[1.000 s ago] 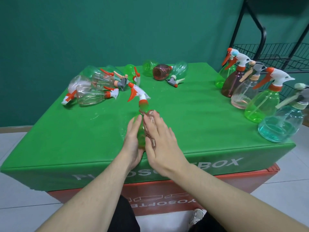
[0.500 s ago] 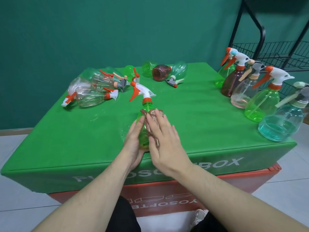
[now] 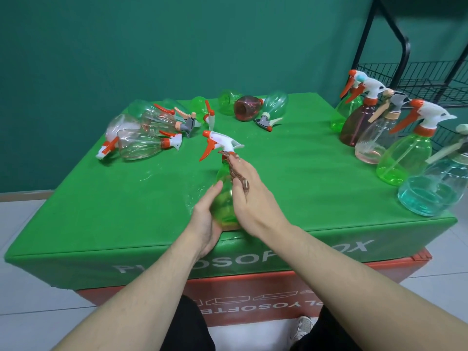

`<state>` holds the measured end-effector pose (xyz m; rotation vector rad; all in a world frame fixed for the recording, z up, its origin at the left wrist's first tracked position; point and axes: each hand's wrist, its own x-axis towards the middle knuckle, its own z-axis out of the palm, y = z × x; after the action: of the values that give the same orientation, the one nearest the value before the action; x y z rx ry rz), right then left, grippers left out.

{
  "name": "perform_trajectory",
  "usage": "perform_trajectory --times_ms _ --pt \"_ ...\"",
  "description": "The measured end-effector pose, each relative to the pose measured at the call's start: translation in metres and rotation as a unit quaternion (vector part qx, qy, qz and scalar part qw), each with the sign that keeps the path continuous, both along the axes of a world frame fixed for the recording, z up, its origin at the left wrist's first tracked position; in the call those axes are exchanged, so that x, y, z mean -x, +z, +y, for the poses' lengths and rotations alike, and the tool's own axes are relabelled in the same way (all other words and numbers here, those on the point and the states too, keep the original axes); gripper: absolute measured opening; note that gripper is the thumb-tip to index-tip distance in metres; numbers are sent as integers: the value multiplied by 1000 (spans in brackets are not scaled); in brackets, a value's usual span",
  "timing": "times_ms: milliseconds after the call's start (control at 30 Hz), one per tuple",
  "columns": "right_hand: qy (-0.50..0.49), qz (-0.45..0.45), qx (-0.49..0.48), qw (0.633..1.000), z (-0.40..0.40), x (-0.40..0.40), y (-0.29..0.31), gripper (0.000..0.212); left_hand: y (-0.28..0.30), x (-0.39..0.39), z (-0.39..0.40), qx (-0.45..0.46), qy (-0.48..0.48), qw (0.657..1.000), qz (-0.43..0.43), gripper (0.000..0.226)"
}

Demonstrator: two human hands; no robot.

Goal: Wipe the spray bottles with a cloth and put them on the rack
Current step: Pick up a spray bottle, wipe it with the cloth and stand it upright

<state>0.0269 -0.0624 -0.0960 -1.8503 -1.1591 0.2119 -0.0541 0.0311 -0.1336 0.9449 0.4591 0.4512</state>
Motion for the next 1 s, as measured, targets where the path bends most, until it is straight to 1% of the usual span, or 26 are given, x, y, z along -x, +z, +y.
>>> perform_trajectory --times_ms 33,100,167,267,333,367,433,467,567,667,767,867,933,1000 --pt "7 -15 -7 1000 -2 3 -4 57 0 0 0 6 7 1000 -6 41" --pt "11 -48 -7 999 -6 7 -13 60 0 0 0 19 30 999 -23 50" --pt "9 -83 13 996 -11 13 -22 62 -1 -1 1 26 49 998 -31 59" --pt "21 -108 51 993 -21 22 -31 65 -3 -3 2 26 67 997 -28 62" --pt "29 -130 61 989 -27 27 -36 66 -2 -3 1 31 75 996 -35 76" --pt "32 -141 64 987 -29 28 -39 66 -2 -4 1 27 84 995 -37 76" --pt "34 -152 62 986 -31 29 -43 65 0 -4 0 14 100 994 -35 65" --pt "34 -152 59 986 -32 29 -45 65 1 -4 -1 10 101 994 -35 64" --pt "31 -110 37 993 -28 28 -40 64 0 -4 0 5 90 995 -43 67" --pt "17 -65 -1 998 -19 21 -31 62 -2 -4 2 -7 58 997 -47 72" --pt "11 -17 -45 999 -9 8 -16 60 -2 -5 2 -22 28 999 -33 66" --pt "7 10 -37 999 0 -4 -2 58 1 -4 4 -28 -6 1000 -2 67" --pt "7 21 -29 999 5 -9 4 56 4 -4 5 -9 -31 999 5 71" --pt "6 48 -26 998 8 -12 8 54 6 -3 7 13 -43 999 2 71"
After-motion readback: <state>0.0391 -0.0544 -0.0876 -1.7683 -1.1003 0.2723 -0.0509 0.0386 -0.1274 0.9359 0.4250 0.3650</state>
